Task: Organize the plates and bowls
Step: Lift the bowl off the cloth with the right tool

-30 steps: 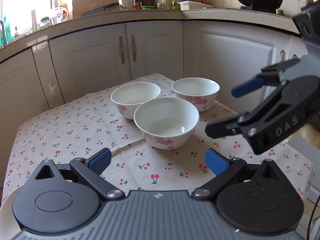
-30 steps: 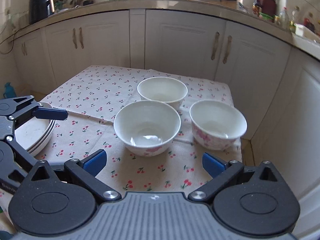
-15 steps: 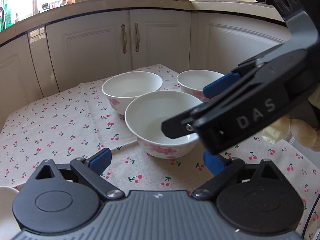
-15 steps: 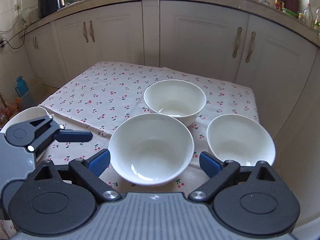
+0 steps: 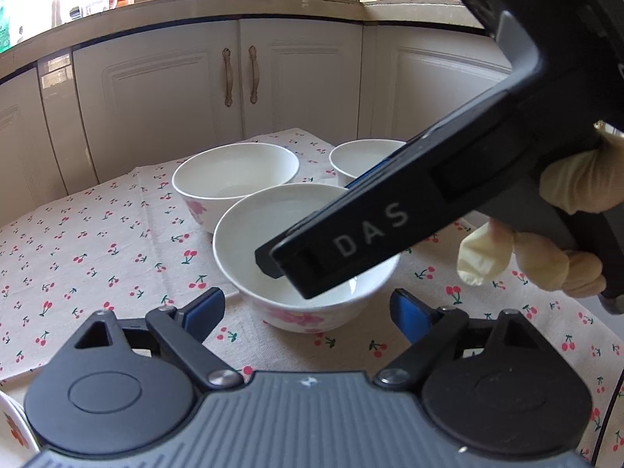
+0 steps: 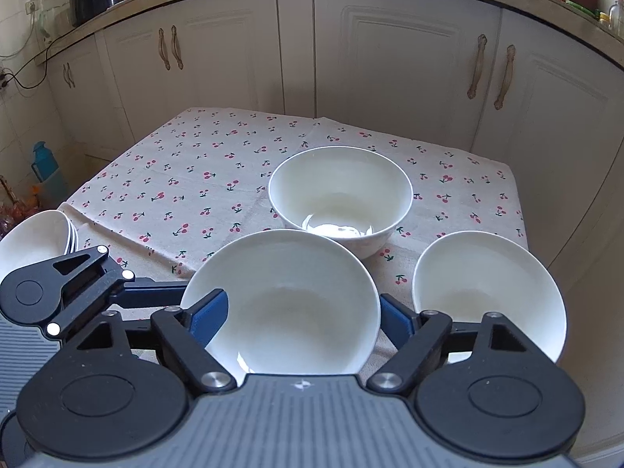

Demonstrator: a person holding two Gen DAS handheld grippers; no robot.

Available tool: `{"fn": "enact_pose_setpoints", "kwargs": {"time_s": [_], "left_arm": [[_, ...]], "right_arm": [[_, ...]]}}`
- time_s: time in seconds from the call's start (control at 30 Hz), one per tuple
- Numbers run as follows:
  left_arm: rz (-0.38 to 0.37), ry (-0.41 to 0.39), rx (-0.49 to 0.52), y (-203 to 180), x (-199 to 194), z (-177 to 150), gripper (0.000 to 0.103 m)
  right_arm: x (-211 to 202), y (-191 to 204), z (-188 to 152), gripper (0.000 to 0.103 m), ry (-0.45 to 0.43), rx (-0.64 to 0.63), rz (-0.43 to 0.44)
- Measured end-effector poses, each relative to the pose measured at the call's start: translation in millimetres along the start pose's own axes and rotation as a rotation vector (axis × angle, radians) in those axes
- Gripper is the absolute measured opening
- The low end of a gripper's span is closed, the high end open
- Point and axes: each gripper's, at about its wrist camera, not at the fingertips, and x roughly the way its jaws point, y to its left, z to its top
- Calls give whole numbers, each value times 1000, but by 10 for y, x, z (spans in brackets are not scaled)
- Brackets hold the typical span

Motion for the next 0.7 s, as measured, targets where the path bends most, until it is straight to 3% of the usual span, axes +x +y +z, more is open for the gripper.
{"fn": "enact_pose_setpoints", "kwargs": {"time_s": [0.23,0.7], "left_arm": [[-5,-11,1,-3,35,27,85],[-14,-1,23,-17,-6,24,85]], "right_arm": [[40,-30,32,82,6,8,10],[-31,-34,25,79,18,20,32]]}}
